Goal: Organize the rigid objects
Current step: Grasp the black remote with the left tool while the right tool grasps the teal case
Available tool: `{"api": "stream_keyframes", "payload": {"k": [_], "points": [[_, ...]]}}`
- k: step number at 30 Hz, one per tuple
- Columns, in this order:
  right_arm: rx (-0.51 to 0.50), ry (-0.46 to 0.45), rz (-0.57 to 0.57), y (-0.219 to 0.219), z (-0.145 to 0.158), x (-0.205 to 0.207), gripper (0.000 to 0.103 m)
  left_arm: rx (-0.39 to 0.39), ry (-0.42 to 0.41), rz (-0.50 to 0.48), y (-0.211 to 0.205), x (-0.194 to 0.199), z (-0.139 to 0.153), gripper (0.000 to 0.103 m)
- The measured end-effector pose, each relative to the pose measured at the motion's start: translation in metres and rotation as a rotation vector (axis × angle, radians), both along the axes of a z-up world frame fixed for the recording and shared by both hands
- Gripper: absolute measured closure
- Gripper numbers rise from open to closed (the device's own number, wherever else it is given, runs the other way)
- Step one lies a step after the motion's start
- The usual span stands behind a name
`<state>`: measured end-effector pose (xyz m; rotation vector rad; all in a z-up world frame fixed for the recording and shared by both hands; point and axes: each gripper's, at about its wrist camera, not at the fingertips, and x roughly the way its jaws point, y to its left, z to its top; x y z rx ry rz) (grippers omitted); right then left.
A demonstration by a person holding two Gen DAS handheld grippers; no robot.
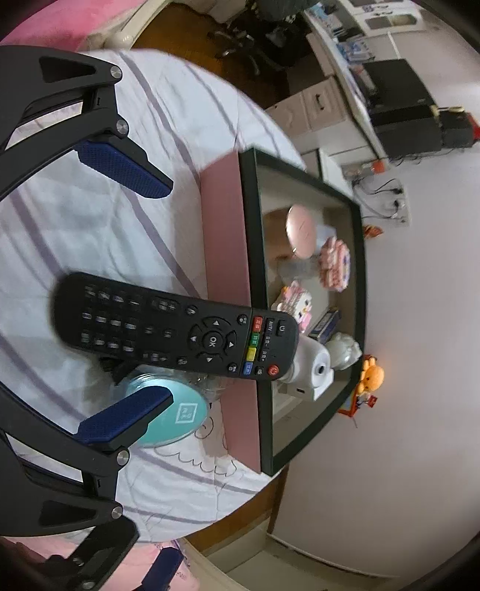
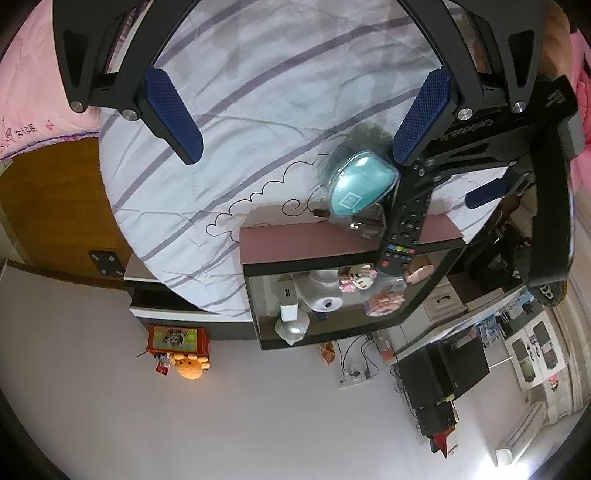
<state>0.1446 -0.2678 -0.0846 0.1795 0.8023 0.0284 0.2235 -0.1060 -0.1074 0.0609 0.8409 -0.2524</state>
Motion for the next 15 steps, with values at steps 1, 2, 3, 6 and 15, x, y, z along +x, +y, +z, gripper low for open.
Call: {"api": "stream_keyframes", "payload": {"k": [1,2,3,6,15], "points": [[0.0,0.007,-0.001,-0.001,-0.003,0.004,0.0,-0.005,0.015,-0.001,-0.001,0.006,-0.005,0.001],[0.0,0.012,-0.002,-0.002,-0.004,0.006,0.0,-0.016,0.02,-0.001,-0.002,0.01,-0.007,0.001],[0.001,0.015,-0.004,-0.003,-0.005,0.008,0.0,-0.032,0.024,0.003,0.0,0.014,-0.009,0.002],[0.006,0.029,0.006,-0.002,-0.01,0.016,0.0,-0.088,0.053,-0.011,0.005,0.022,-0.014,0.039],[0.005,0.063,0.054,0.02,-0.026,0.033,0.0,-0.134,0.083,-0.005,0.025,0.02,-0.021,0.059]]}}
